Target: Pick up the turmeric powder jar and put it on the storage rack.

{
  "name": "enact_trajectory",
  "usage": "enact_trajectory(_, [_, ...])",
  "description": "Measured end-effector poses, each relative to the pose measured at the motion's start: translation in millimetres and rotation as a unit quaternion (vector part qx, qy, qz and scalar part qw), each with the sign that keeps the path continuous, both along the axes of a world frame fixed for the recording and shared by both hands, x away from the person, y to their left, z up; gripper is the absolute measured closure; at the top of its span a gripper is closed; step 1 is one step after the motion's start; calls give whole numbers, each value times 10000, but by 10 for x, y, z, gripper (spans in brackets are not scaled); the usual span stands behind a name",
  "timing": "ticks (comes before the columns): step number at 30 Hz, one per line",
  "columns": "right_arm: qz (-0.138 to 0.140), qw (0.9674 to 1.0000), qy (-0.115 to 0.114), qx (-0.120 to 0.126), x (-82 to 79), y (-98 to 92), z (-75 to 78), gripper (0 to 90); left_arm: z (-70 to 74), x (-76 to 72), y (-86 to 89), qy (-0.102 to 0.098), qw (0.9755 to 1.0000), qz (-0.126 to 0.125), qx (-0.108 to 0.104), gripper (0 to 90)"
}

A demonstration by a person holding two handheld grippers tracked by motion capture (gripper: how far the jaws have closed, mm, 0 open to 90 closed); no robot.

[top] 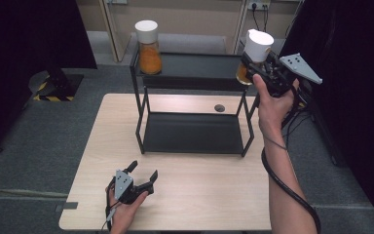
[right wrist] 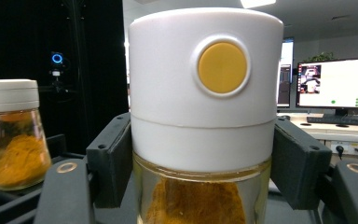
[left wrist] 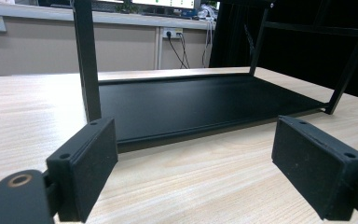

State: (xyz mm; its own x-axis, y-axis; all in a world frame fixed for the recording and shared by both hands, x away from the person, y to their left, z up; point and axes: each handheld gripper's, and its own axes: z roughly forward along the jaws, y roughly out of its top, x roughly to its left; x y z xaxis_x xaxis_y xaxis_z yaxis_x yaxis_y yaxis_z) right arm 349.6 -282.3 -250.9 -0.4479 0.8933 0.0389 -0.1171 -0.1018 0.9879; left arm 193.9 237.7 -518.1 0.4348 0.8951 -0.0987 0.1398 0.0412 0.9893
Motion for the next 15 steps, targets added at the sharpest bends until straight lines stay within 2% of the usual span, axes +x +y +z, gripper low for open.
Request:
enact_trajectory(3, [-49,9999,43,-102,71,19,52,309,6,3,3,19,10000,-2,-1,141])
enact_trajectory(9, [-128,9997,168,-100,181,85,68,309,7,7,7,34,10000,0,-19,141])
enact_trajectory(12, [-91,9998,156,-21,223,107,44,309,8,6,6,30,10000,-7,-4,141])
enact_trajectory(15, [-124,9997,187,-69,259,148,50,309,3,6,11,27,10000,-6,-29,141])
